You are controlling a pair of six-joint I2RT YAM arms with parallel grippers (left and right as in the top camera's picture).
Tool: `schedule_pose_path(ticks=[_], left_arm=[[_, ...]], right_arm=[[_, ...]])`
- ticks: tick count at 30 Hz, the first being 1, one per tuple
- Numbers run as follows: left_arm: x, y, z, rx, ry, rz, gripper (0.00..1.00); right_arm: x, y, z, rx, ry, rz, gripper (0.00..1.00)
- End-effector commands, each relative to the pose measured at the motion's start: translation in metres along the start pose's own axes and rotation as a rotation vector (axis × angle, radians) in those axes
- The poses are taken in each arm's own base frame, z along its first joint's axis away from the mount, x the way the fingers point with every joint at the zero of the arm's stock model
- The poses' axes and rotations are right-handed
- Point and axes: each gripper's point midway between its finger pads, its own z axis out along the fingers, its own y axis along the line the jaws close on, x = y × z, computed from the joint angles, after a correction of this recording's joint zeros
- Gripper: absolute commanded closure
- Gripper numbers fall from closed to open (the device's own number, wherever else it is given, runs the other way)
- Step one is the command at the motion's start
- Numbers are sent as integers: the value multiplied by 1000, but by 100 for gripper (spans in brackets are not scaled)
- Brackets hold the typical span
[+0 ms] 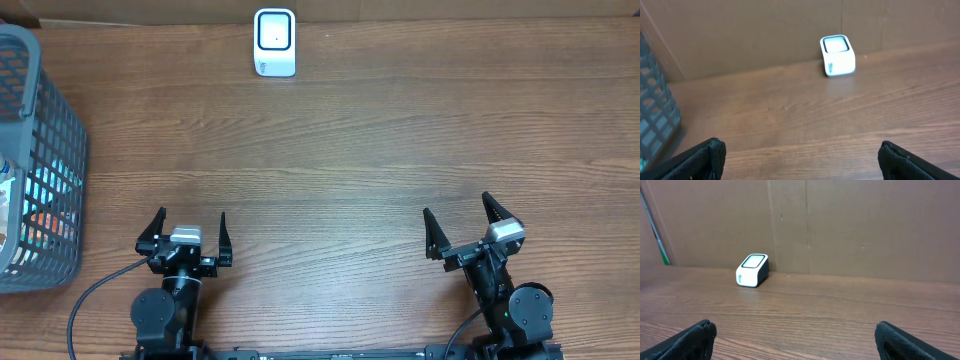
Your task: Scan the item barcode
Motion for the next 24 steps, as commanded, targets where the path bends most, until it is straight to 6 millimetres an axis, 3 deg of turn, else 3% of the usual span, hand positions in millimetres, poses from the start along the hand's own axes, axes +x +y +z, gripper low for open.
schedule_pose_path(ticks=[1, 5, 13, 18, 24], left_arm=[[-49, 6, -10, -11, -37, -46, 0], [-88, 9, -6, 9, 21, -64, 0], [-175, 4, 29, 142, 253, -99, 0], [-205, 10, 46, 152, 422, -116, 1], [-228, 14, 69, 158, 466, -111, 1]], right_arm=[[-15, -3, -2, 20, -37, 30, 0], [-35, -1, -8, 16, -40, 30, 0], [-77, 7, -22, 2, 50, 35, 0], [-86, 15, -15, -32, 195, 48, 0], [-91, 19, 7, -47, 371, 68, 0]])
